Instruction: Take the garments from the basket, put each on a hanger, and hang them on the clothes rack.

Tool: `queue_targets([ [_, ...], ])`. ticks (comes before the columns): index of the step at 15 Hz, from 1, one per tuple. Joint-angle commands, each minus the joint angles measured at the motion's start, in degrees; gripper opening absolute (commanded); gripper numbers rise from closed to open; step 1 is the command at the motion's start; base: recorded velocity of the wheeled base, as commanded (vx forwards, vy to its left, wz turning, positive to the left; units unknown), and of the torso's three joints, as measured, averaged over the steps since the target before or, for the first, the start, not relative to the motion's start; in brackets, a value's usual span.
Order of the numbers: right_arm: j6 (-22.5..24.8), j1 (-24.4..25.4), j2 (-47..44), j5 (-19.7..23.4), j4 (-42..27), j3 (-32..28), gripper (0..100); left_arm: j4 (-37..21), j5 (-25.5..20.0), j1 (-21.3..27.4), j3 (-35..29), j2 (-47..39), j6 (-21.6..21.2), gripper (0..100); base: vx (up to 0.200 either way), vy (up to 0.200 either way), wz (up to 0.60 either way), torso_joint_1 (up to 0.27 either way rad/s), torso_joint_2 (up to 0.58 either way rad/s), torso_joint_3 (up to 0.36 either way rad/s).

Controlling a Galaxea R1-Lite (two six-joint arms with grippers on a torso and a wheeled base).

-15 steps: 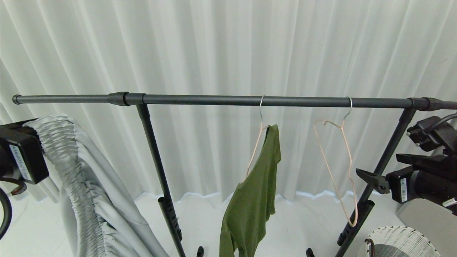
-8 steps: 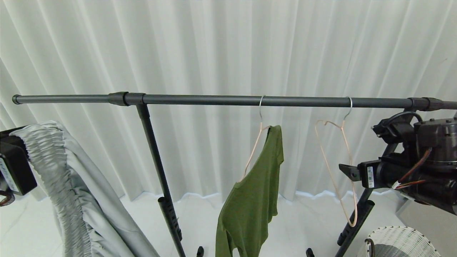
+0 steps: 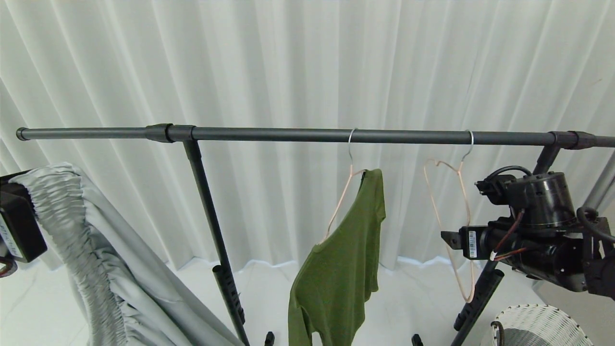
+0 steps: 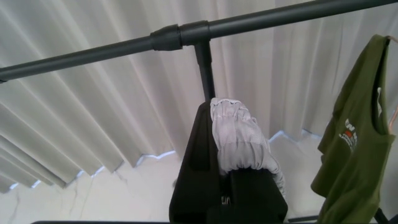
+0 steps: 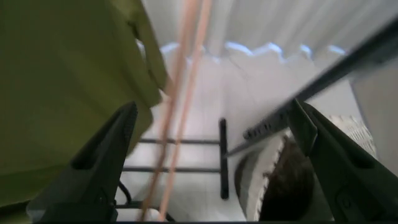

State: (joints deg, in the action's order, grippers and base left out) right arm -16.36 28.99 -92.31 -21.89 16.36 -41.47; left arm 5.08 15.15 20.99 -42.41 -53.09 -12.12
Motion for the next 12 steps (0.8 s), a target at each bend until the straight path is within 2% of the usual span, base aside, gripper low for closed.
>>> queue_targets([
  [1, -0.5, 0.4, -0.8, 0.0, 0.1, -0.6, 100, 0.0, 0.0, 0.0, 0.1, -0.2, 0.0, 0, 0.000, 0.000, 0.00, 0.000, 0.00, 0.000],
  [8, -1.8, 0.7, -1.9, 0.0, 0.0, -3.4, 100, 0.0, 0.0, 0.0, 0.1, -0.1, 0.0, 0, 0.000, 0.000, 0.00, 0.000, 0.00, 0.000],
  [9, -1.8, 0.7, -2.1, 0.0, 0.0, -3.8, 0, 0.0, 0.0, 0.0, 0.1, -0.1, 0.0, 0, 0.000, 0.000, 0.00, 0.000, 0.00, 0.000],
  [12, -1.8, 0.9, -2.1, -0.1, -0.1, -4.0, 0, 0.0, 0.0, 0.0, 0.1, -0.1, 0.0, 0, 0.000, 0.000, 0.00, 0.000, 0.00, 0.000],
])
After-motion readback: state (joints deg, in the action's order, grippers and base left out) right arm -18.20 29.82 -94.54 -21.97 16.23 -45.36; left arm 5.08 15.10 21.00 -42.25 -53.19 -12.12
